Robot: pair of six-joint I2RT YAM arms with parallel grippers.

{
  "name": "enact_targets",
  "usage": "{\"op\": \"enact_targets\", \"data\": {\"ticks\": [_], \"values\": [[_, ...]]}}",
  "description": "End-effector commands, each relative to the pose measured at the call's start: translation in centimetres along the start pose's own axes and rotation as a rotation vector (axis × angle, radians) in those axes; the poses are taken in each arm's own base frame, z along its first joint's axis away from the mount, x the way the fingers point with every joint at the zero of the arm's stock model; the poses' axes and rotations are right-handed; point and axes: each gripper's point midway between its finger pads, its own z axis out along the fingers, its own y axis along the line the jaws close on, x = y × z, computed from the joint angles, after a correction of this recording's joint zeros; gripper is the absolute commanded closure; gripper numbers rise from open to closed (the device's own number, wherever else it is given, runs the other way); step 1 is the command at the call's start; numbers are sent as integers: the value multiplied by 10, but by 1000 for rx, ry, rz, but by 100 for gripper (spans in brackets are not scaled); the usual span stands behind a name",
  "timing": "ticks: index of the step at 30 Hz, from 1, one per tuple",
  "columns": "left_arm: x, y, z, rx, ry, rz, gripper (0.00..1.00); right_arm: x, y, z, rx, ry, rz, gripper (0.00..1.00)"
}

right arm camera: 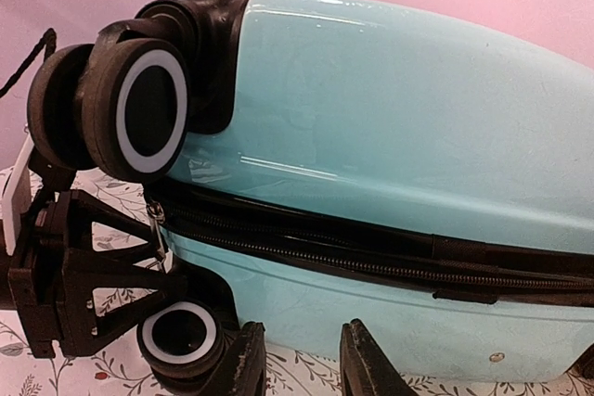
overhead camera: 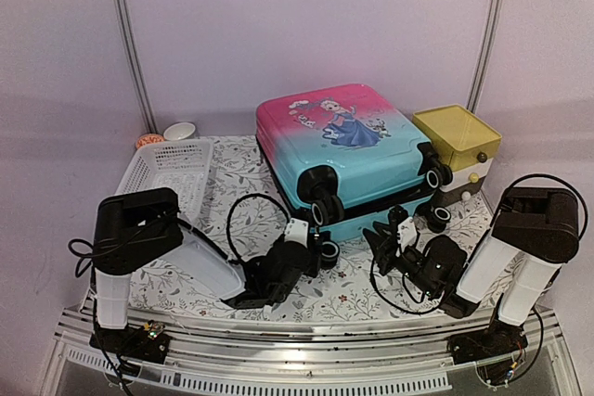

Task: Open, take out, and arrange the luggage
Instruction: Pick up the zipper from the luggage.

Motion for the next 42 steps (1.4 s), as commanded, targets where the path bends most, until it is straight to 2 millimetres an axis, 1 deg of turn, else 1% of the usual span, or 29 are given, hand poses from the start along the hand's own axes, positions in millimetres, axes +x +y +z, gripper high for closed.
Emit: {"op": "enact_targets", "data": {"ticks": [1,5,11,18,21,24,30,34,36,38,41,42], "values": [[-39,-13,2,-10,-101,-44,48,-66,-7,-11,10,-266,93,71],[-44,-15,-1,-11,-113,-44,49,-66,-6,-10,7,-264,95,71],[-51,-19,-4,-25,-121,-67,46,-64,-6,-9,4,-261,100,72],[-54,-11,-7,-131,-161,-136,48,-64,-5,-9,0,-260,99,72],[-61,-7,-12,-139,-205,-155,48,-63,-5,-9,0,-257,98,72],[-73,-8,-17,-98,-264,-195,48,-62,-5,-10,-4,-254,101,72],[-73,-17,-12,-69,-267,-206,49,-61,-7,-12,-2,-251,103,72],[-68,-19,-6,-60,-246,-213,51,-61,-8,-12,-1,-250,106,73],[-64,-18,-4,-50,-237,-219,56,-62,-8,-13,-2,-251,108,73],[-63,-16,-4,-52,-233,-227,65,-62,-8,-14,-3,-253,108,73],[-62,-13,-6,-45,-235,-221,86,-64,-7,-15,-8,-256,101,73],[-64,-13,-7,-39,-242,-221,95,-65,-7,-15,-11,-260,99,73]]}}
